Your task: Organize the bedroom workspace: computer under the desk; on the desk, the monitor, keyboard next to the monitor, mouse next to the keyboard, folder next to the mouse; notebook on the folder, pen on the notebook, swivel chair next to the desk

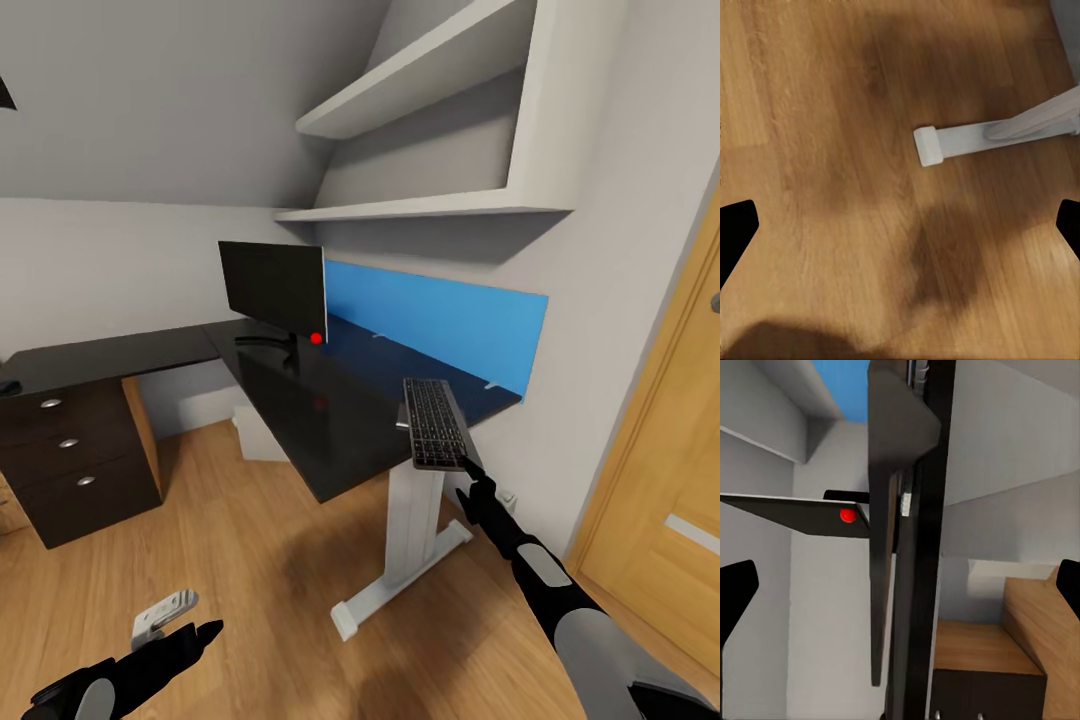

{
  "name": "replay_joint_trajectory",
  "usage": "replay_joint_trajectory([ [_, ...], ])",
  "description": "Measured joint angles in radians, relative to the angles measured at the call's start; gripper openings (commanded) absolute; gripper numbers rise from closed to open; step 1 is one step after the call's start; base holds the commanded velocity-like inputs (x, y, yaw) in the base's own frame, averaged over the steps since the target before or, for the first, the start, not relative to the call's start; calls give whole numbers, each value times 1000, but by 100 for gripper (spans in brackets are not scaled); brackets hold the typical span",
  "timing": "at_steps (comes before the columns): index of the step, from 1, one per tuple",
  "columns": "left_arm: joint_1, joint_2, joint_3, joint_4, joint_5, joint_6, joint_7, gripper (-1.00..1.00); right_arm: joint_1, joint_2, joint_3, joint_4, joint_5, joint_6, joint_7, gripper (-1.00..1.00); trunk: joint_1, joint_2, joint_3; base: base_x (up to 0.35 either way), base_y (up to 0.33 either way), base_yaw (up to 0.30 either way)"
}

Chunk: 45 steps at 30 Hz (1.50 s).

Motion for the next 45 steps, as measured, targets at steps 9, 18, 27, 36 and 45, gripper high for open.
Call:
replay_joint_trajectory([
  [9,0,0,0,1,0,0,0,100,0,1,0,0,0,-21,-4,100,0,0,0,113,40,0],
  [18,0,1,0,0,0,0,0,100,0,1,0,0,1,-28,-5,100,0,0,0,27,6,0],
  [27,0,1,1,0,0,1,-1,100,0,1,0,0,1,-28,-5,100,0,0,0,1,0,0],
  [36,0,1,1,0,0,1,0,100,0,1,0,0,1,-28,-5,100,0,0,0,-6,12,0],
  [45,0,1,2,0,0,1,0,100,0,1,0,0,1,-28,-5,100,0,0,0,-65,120,0],
])
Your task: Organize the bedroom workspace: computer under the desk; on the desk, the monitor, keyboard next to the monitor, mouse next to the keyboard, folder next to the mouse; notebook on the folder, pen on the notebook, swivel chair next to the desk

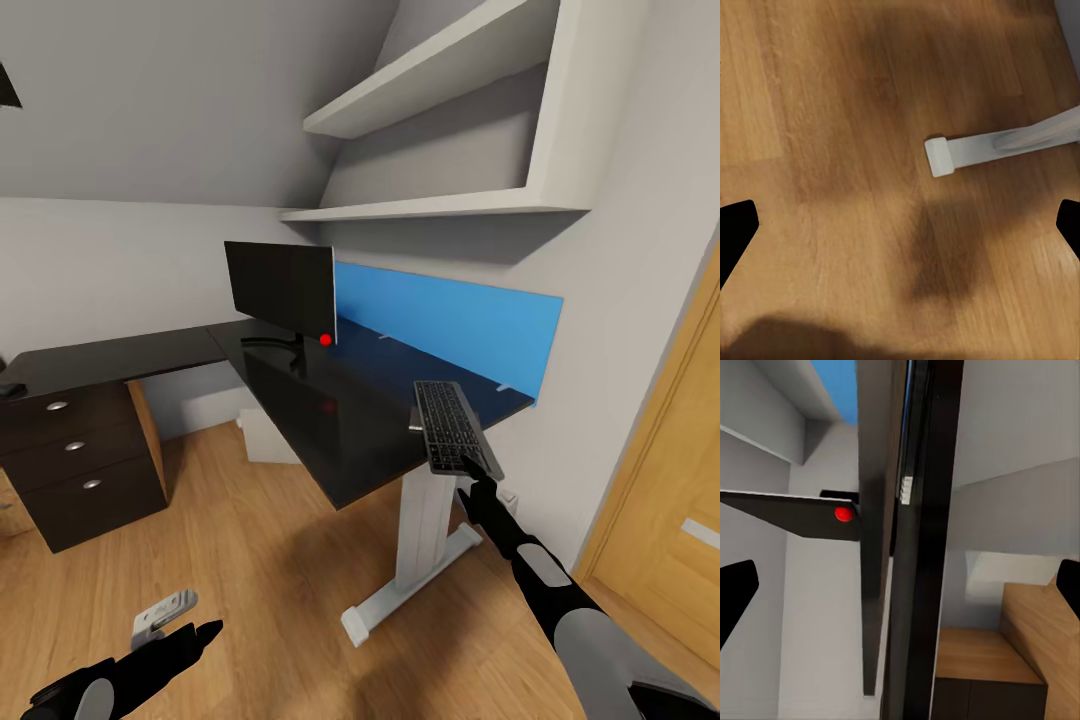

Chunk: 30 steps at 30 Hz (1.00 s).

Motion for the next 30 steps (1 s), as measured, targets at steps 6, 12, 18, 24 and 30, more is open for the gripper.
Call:
replay_joint_trajectory([
  [6,0,0,0,1,0,0,0,100,0,-1,0,-1,0,0,0,100,0,0,0,-7,12,0],
  [12,0,0,0,0,0,0,0,100,0,-1,0,-2,0,0,1,100,0,0,0,-1,1,0],
  [18,0,0,-1,0,0,0,0,100,0,-1,1,-5,2,-30,1,100,0,0,0,0,0,0],
  [24,0,0,-2,0,0,0,0,100,0,-5,1,-20,4,-77,1,100,0,0,0,0,0,0],
  [30,0,0,-2,0,0,0,0,100,0,-7,1,-21,4,-80,1,100,0,0,0,0,0,0],
])
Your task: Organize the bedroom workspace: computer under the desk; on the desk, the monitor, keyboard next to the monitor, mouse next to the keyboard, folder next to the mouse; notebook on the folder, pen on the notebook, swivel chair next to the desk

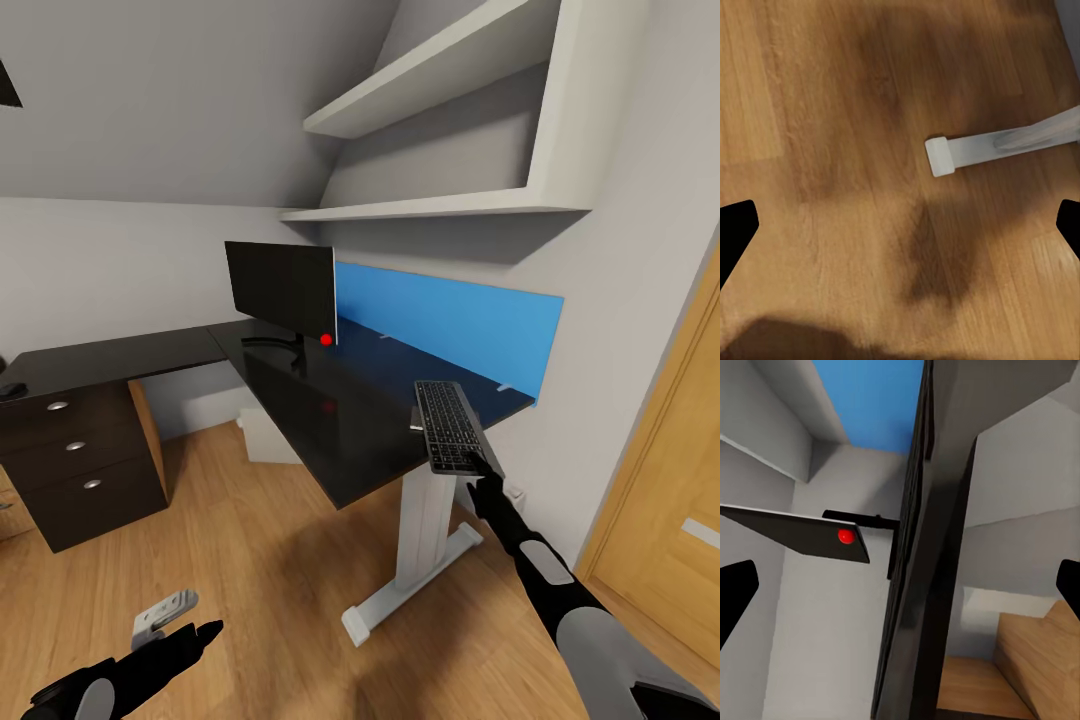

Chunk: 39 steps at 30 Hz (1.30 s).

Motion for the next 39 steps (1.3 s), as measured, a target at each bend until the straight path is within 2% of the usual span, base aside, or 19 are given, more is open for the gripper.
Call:
replay_joint_trajectory([
  [25,0,-2,0,0,0,0,0,100,0,-1,-2,0,0,-1,0,100,0,0,0,36,0,0],
  [26,0,-2,0,0,0,0,0,100,0,-1,-2,0,0,-1,-1,-100,0,0,0,1,0,0],
  [39,0,-2,0,0,0,0,0,100,0,-1,-1,0,2,-2,-1,-100,-4,7,3,0,0,0],
])
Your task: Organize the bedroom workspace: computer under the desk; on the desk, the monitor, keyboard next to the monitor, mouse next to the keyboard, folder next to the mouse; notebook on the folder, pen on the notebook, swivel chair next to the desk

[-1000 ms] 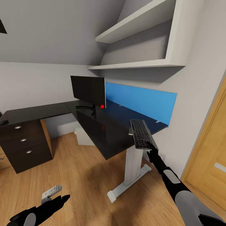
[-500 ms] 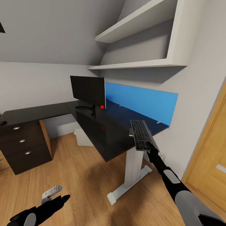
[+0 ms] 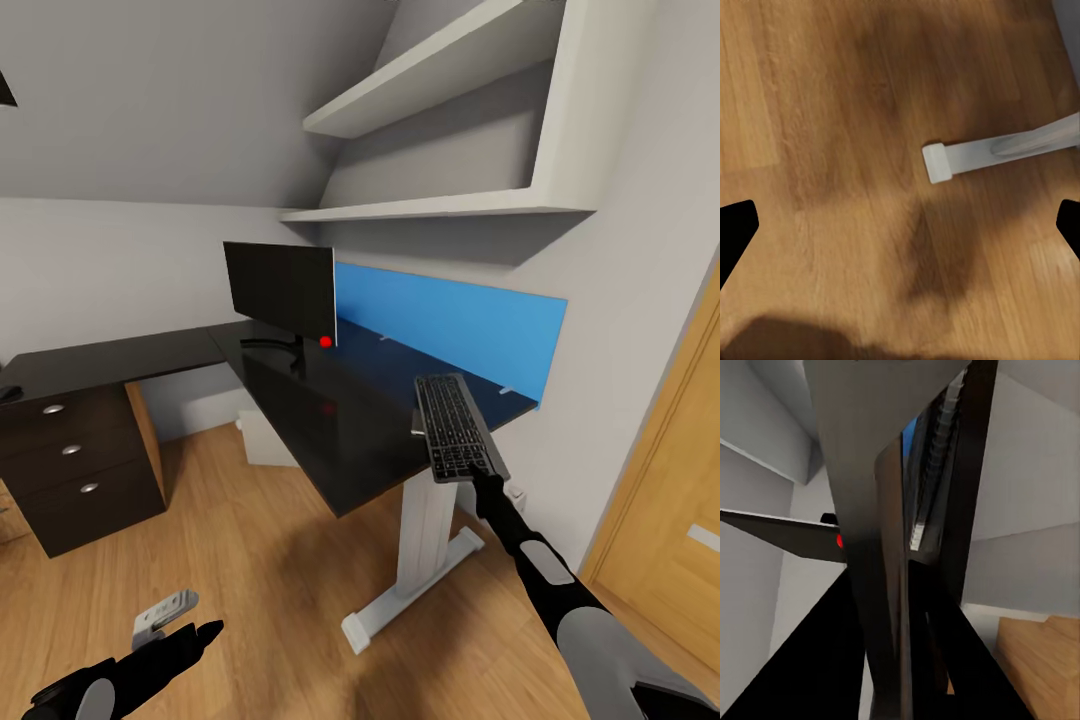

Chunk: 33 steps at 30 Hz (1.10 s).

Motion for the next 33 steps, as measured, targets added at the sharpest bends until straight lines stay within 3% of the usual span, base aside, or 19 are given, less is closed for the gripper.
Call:
replay_joint_trajectory([
  [10,0,0,0,0,-1,-1,0,100,0,2,1,-6,-1,3,6,-100,-38,70,31,0,0,0],
  [16,0,0,0,-1,-2,-2,2,100,0,3,-1,-95,-4,7,-1,-100,-61,112,50,0,0,0],
  [25,0,0,0,-1,-2,-2,3,100,3,6,0,-125,-4,13,-2,-100,-96,175,78,0,0,0],
  [30,0,1,0,-1,-2,-3,3,100,47,22,0,-247,-3,13,-37,-100,-115,210,94,0,0,0],
  [33,0,1,0,-1,-2,-2,3,100,153,34,5,-447,-7,14,-135,-100,-127,231,103,0,0,0],
])
